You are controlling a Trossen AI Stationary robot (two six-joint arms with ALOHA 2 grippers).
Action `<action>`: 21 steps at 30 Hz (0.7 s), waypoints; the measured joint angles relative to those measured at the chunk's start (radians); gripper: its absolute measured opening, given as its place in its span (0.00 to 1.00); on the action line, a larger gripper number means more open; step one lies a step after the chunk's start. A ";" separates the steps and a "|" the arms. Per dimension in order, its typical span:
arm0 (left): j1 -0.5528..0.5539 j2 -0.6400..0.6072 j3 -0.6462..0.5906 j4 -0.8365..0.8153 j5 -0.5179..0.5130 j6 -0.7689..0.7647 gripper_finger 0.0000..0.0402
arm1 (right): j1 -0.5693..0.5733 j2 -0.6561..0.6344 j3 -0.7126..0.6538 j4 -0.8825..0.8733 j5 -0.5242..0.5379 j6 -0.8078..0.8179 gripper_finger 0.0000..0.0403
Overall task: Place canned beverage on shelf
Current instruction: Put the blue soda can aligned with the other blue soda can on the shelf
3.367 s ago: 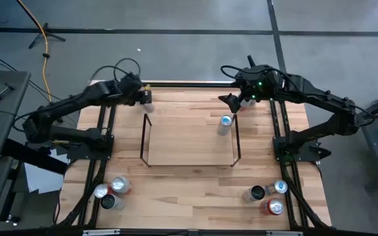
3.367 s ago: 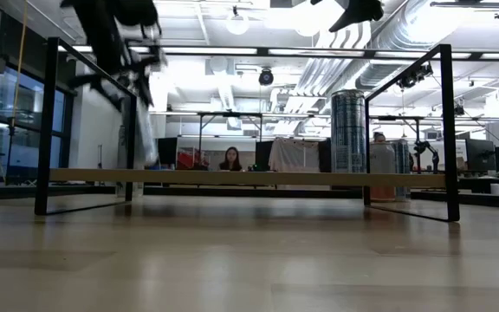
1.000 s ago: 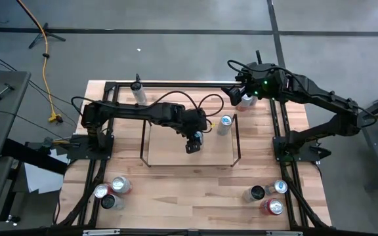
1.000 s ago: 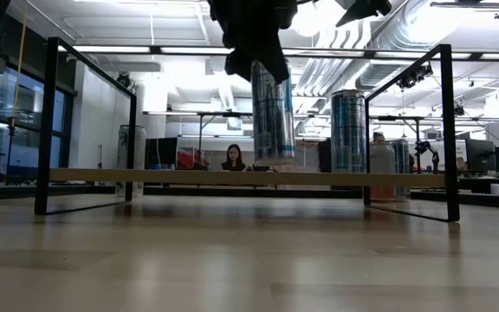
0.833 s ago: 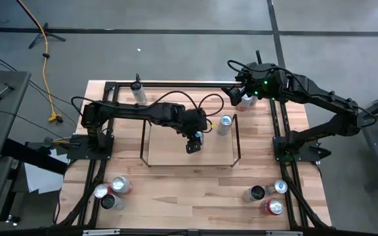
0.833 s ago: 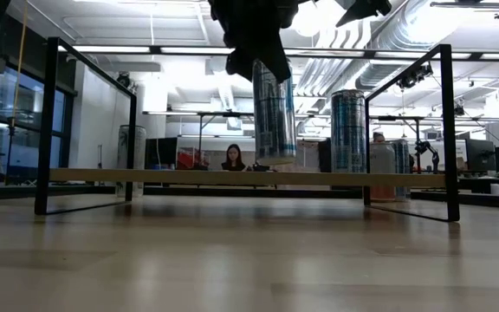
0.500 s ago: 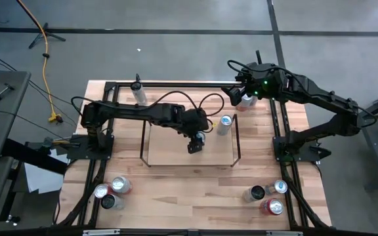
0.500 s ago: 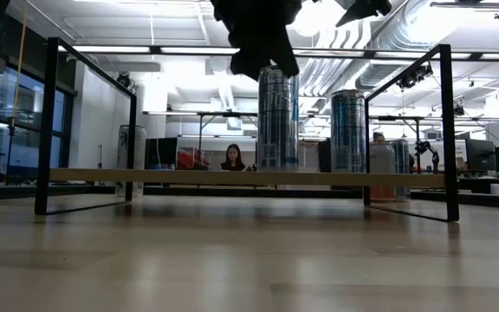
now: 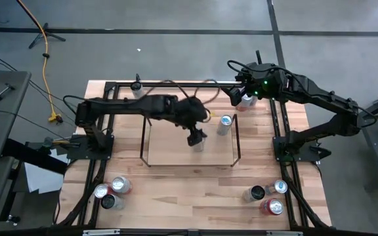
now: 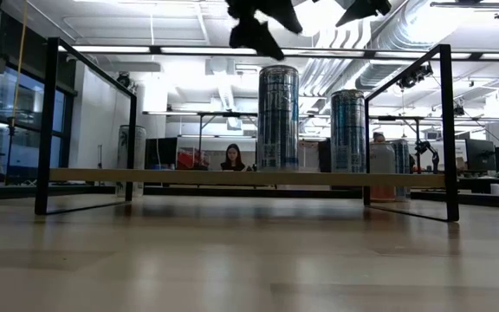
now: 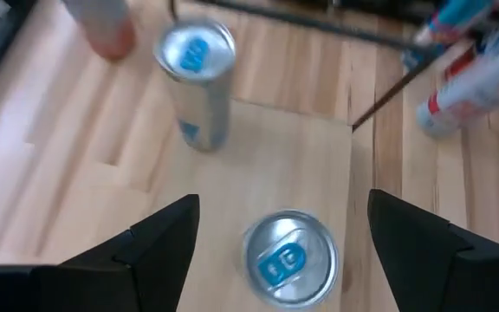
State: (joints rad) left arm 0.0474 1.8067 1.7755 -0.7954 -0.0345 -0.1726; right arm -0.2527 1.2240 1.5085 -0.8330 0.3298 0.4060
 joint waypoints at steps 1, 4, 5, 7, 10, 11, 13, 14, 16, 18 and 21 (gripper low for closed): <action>0.004 -0.016 0.001 0.005 -0.007 0.000 0.72 | 0.000 0.000 0.000 0.000 0.000 -0.003 0.96; 0.014 -0.076 0.002 -0.020 -0.036 -0.008 0.72 | 0.000 0.000 0.000 0.002 0.004 -0.014 0.96; 0.018 -0.094 0.003 -0.025 -0.055 -0.013 0.72 | 0.000 0.000 0.000 0.002 0.009 -0.015 0.96; 0.019 -0.133 -0.018 -0.048 -0.097 -0.029 0.72 | 0.000 0.000 0.000 0.003 0.011 -0.019 0.96; 0.019 -0.202 -0.084 -0.036 -0.160 -0.059 0.71 | 0.000 0.000 0.000 0.006 0.011 -0.018 0.96; 0.017 -0.230 -0.119 -0.025 -0.181 -0.072 0.70 | 0.000 0.000 0.000 0.007 0.011 -0.017 0.96; 0.010 -0.283 -0.200 0.029 -0.214 -0.102 0.68 | 0.000 0.000 0.000 0.007 0.011 -0.013 0.96; 0.008 -0.311 -0.251 0.061 -0.228 -0.113 0.66 | 0.000 0.000 0.000 0.007 0.011 -0.013 0.96; 0.003 -0.364 -0.355 0.147 -0.241 -0.130 0.60 | 0.000 0.000 0.000 0.008 0.011 -0.011 0.96; 0.003 -0.412 -0.457 0.228 -0.241 -0.131 0.53 | 0.000 0.000 0.000 0.008 0.011 -0.002 0.96; 0.003 -0.449 -0.576 0.282 -0.228 -0.105 0.40 | 0.000 0.000 0.000 0.007 0.011 0.005 0.96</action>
State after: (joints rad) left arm 0.0502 1.3581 1.1999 -0.5135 -0.2630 -0.2781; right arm -0.2527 1.2240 1.5089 -0.8257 0.3412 0.4107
